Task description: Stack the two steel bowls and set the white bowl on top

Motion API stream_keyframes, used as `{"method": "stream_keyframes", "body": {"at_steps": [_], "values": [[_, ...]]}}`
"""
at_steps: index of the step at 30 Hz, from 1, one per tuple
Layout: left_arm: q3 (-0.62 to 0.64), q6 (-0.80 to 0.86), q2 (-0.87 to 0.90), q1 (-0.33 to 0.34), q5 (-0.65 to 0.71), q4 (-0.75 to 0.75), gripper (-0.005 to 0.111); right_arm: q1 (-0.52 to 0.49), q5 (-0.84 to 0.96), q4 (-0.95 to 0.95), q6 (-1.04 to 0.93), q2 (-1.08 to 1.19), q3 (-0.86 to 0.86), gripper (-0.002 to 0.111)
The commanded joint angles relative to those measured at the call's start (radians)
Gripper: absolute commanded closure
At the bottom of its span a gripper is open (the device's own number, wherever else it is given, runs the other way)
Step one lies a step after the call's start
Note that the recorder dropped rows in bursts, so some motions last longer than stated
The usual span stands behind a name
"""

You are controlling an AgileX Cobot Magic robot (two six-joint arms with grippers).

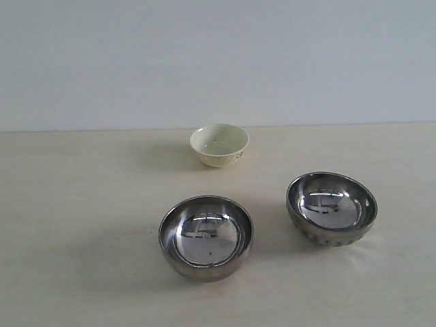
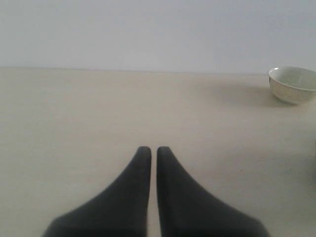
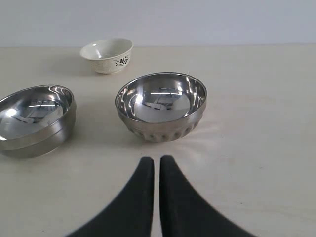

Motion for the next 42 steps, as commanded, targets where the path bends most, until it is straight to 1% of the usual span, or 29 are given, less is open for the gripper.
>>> {"method": "stream_keyframes", "body": {"at_steps": [1, 26, 28, 31, 33, 42], "values": [[0.003, -0.011, -0.004, 0.002, -0.008, -0.008, 0.103, -0.005, -0.005, -0.002, 0.0, -0.006, 0.005, 0.108], [0.003, -0.011, -0.004, 0.002, -0.008, -0.008, 0.103, -0.005, 0.004, 0.005, 0.004, -0.006, 0.005, 0.108], [0.003, -0.011, -0.004, 0.002, -0.008, -0.008, 0.103, -0.005, 0.011, 0.067, 0.073, -0.006, 0.005, 0.108], [0.003, -0.011, -0.004, 0.002, -0.008, -0.008, 0.103, -0.005, 0.011, 0.224, 0.268, -0.006, 0.005, 0.108], [0.003, -0.011, -0.004, 0.002, -0.008, -0.008, 0.103, -0.005, 0.011, 0.28, 0.347, -0.006, 0.005, 0.108], [0.003, -0.011, -0.004, 0.002, -0.008, -0.008, 0.103, -0.005, 0.011, 0.292, 0.357, -0.006, 0.005, 0.108]]}}
